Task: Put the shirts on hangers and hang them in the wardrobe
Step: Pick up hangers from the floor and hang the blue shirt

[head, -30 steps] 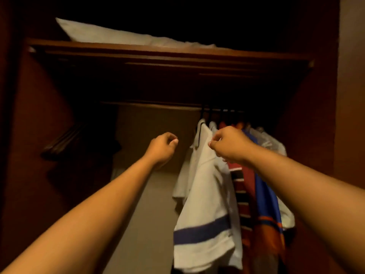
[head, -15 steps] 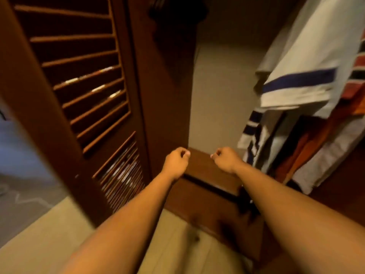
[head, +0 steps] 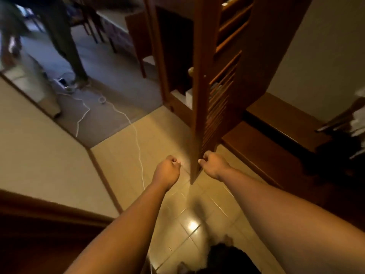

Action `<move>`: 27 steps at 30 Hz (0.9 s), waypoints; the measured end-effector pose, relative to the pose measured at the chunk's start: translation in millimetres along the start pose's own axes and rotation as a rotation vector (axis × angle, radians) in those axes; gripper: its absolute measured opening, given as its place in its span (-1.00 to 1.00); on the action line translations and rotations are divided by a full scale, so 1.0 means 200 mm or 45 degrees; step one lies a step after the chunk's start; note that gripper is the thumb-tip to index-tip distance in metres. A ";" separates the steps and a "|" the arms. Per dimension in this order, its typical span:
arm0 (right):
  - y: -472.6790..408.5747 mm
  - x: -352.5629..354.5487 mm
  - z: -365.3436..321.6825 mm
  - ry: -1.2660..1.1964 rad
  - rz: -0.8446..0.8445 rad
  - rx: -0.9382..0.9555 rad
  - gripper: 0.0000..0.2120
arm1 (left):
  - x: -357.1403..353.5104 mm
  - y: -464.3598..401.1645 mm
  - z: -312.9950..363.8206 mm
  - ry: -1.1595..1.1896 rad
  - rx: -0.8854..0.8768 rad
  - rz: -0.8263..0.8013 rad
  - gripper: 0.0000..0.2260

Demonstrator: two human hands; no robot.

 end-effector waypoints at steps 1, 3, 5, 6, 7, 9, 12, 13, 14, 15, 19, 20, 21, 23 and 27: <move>0.00 -0.07 -0.08 0.008 -0.016 0.026 -0.65 | 0.06 0.00 -0.08 -0.002 0.023 0.021 -0.72; -0.02 -0.17 -0.24 0.015 -0.032 0.076 -0.62 | 0.18 0.00 -0.22 -0.001 0.072 0.063 -0.69; -0.06 -0.25 -0.38 0.024 -0.032 0.121 -0.57 | 0.29 -0.03 -0.34 -0.008 0.120 0.102 -0.67; -0.09 -0.28 -0.44 0.033 -0.038 0.145 -0.55 | 0.35 -0.05 -0.39 -0.012 0.137 0.122 -0.66; -0.13 -0.31 -0.51 0.046 -0.050 0.169 -0.53 | 0.40 -0.08 -0.44 -0.016 0.148 0.141 -0.66; -0.20 -0.35 -0.63 0.069 -0.079 0.208 -0.49 | 0.49 -0.16 -0.52 -0.017 0.167 0.176 -0.65; -0.34 -0.39 -0.79 0.114 -0.085 0.245 -0.47 | 0.61 -0.30 -0.62 -0.018 0.200 0.208 -0.65; -0.40 -0.40 -0.84 0.127 -0.089 0.253 -0.47 | 0.65 -0.35 -0.64 -0.019 0.208 0.215 -0.64; -0.47 -0.41 -0.89 0.138 -0.097 0.254 -0.48 | 0.69 -0.42 -0.66 -0.020 0.215 0.218 -0.64; -0.53 -0.42 -0.94 0.144 -0.110 0.250 -0.48 | 0.72 -0.48 -0.67 -0.019 0.219 0.222 -0.64; -0.84 -0.45 -1.16 0.139 -0.159 0.259 -0.50 | 0.86 -0.79 -0.71 -0.012 0.232 0.218 -0.64; -0.92 -0.44 -1.22 0.141 -0.163 0.257 -0.50 | 0.90 -0.88 -0.72 0.000 0.241 0.220 -0.64; -1.01 -0.44 -1.28 0.148 -0.169 0.247 -0.50 | 0.93 -0.97 -0.72 0.012 0.253 0.217 -0.65; -1.18 -0.43 -1.38 0.162 -0.182 0.231 -0.50 | 0.99 -1.16 -0.72 0.014 0.268 0.213 -0.66; -1.54 -0.42 -1.58 0.165 -0.216 0.185 -0.50 | 1.10 -1.54 -0.71 0.021 0.299 0.176 -0.64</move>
Point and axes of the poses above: each hand's wrist, its own y-axis away from the middle knuckle, its own x-axis out of the back of the hand, z = x × y, the point moved 10 cm from there along -y, towards the middle knuckle, and after that the axes turned 6 degrees about -y, right-handed, at the moved point
